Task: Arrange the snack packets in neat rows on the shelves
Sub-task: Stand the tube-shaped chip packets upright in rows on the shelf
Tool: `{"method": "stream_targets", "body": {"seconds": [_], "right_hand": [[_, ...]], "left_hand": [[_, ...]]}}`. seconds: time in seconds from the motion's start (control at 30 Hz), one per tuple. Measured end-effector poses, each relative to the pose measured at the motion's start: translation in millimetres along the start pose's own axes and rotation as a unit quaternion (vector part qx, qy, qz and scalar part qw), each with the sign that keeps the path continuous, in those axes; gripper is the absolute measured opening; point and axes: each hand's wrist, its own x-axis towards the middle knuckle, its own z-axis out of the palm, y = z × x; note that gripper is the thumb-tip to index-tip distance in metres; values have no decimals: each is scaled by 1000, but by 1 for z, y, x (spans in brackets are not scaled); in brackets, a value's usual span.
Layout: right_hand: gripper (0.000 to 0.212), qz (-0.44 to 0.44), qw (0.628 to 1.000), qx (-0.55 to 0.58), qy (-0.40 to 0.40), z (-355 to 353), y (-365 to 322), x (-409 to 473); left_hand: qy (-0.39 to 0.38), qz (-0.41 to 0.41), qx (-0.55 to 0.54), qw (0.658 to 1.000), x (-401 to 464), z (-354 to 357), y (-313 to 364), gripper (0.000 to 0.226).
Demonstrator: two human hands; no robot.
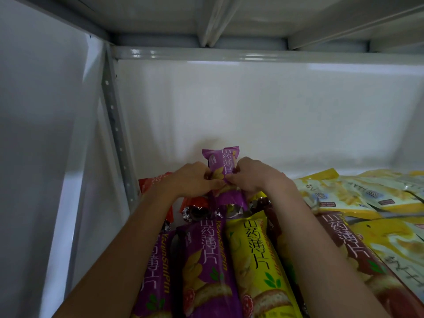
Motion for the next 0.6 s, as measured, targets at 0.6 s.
{"method": "stream_targets", "body": {"seconds": [0.6], "right_hand": [[39, -17, 986, -83, -145, 19, -11, 3]], "left_hand": [[-75, 56, 117, 989, -10, -3, 6, 40]]}}
